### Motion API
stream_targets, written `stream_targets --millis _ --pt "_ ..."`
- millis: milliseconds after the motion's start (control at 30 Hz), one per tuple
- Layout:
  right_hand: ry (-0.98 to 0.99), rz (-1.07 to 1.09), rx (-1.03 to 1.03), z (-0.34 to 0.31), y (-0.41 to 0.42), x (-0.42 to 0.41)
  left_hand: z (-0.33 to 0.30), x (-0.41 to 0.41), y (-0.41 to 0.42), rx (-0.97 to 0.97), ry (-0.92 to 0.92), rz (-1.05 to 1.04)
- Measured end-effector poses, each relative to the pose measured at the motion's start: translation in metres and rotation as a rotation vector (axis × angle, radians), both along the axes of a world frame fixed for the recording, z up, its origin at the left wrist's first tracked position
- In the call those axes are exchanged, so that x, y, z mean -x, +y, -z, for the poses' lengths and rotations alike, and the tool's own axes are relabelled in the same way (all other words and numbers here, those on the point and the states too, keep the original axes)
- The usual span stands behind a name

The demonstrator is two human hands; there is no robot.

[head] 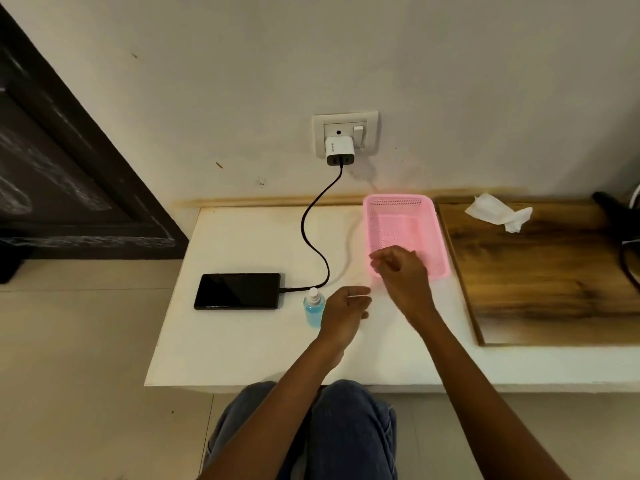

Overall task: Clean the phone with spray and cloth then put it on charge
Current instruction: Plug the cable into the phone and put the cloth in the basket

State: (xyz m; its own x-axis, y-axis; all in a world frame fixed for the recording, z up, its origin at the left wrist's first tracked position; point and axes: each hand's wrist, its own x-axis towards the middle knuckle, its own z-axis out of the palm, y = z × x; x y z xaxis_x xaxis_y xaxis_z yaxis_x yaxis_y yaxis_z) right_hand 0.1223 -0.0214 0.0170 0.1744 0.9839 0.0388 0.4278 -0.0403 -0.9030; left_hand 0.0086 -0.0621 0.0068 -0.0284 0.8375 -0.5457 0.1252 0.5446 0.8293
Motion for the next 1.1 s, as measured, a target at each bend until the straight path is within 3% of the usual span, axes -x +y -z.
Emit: stream_targets --millis 200,333,433,567,767,933,1100 --pt "-0.024 -0.253 0.077 0.0 -0.034 0.06 0.003 0.03 -0.023 0.197 0.065 -0.156" --pt "-0.144 -0.361 0.12 0.012 -0.038 0.078 0.006 0.053 -0.038 0.126 0.11 -0.25" --pt "-0.2 -0.259 0.178 0.021 -0.039 0.082 0.004 0.062 -0.041 0.081 0.078 -0.207" --pt "-0.054 -0.168 0.214 0.019 -0.039 0.072 -0.001 0.058 -0.04 -0.008 -0.017 -0.035" --pt "-0.023 -0.044 -0.061 -0.03 -0.015 0.025 -0.015 0.03 -0.017 -0.142 -0.169 0.122" --pt "-0.198 0.141 -0.192 -0.053 0.036 -0.019 -0.026 0.006 0.02 -0.221 -0.075 0.225" --pt "-0.286 0.197 -0.097 -0.033 0.085 -0.044 -0.012 -0.01 0.038 -0.226 0.117 0.396"
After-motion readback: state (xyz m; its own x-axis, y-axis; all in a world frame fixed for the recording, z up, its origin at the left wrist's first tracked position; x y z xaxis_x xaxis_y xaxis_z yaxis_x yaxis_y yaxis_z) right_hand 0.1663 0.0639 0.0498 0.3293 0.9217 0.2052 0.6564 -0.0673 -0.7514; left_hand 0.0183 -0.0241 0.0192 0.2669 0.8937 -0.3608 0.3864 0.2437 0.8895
